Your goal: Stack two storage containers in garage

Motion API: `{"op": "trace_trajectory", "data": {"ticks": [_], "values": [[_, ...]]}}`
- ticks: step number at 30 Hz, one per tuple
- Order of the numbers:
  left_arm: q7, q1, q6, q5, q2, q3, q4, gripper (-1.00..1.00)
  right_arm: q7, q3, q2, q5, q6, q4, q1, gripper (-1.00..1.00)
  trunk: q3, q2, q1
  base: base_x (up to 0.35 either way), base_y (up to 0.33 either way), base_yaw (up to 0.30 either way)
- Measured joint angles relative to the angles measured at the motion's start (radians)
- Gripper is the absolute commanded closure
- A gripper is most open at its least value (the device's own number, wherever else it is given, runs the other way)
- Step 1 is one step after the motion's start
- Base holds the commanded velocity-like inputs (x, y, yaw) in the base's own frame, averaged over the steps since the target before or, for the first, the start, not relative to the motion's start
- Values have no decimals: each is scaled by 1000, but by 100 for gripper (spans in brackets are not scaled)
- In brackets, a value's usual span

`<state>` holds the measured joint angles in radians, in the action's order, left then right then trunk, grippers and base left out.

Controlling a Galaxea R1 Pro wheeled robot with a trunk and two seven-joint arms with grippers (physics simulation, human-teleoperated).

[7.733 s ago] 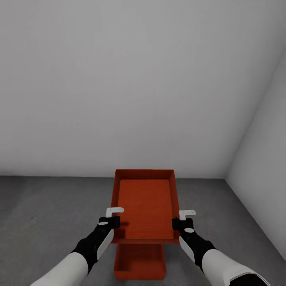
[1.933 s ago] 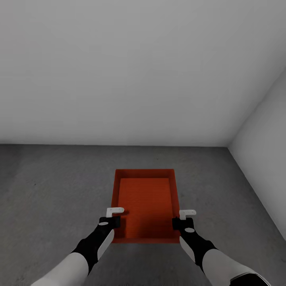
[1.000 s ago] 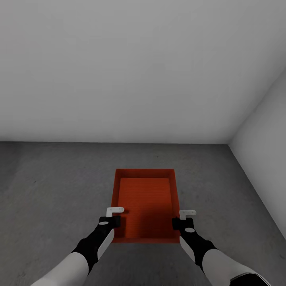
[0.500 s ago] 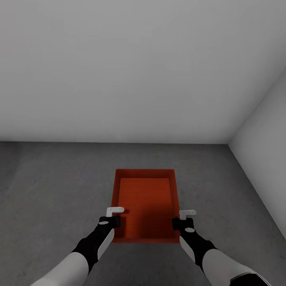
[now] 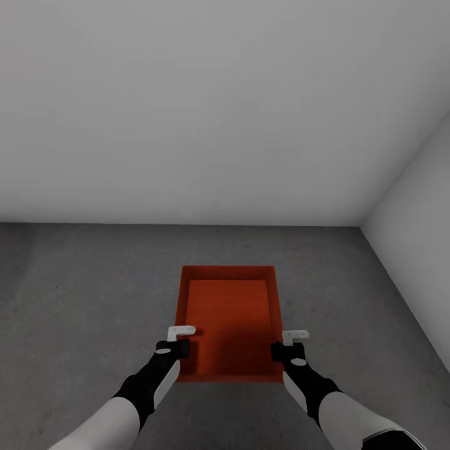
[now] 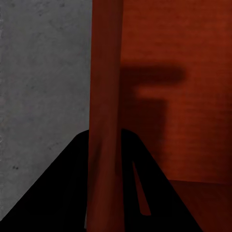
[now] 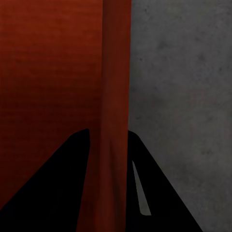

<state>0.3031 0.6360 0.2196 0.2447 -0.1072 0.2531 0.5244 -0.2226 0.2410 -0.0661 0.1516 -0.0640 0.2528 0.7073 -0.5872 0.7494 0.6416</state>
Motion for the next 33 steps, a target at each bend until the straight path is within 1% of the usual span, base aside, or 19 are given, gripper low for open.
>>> {"op": "trace_trajectory", "data": {"ticks": [6,14,16,19,26,33], "values": [[-1,0,1,0,1,0,0,100,0,0,-1,0,0,0,0,100,0,0,0,35,44,0],[-1,0,-1,1,1,0,0,100,-1,1,0,0,0,0,0,100,0,0,0,160,202,0],[-1,0,8,-4,2,0,7,100,-1,-4,-3,-1,0,0,0,100,0,0,0,15,19,0],[-2,0,-2,0,1,0,-1,100,-2,1,-1,0,-1,0,0,100,0,0,0,4,5,12],[-2,0,1,-1,1,0,2,100,-1,0,-1,0,-1,0,0,100,0,0,0,0,0,140],[-2,0,-3,0,0,0,-2,100,-2,1,0,0,-1,0,0,100,0,0,0,0,0,14]]}}
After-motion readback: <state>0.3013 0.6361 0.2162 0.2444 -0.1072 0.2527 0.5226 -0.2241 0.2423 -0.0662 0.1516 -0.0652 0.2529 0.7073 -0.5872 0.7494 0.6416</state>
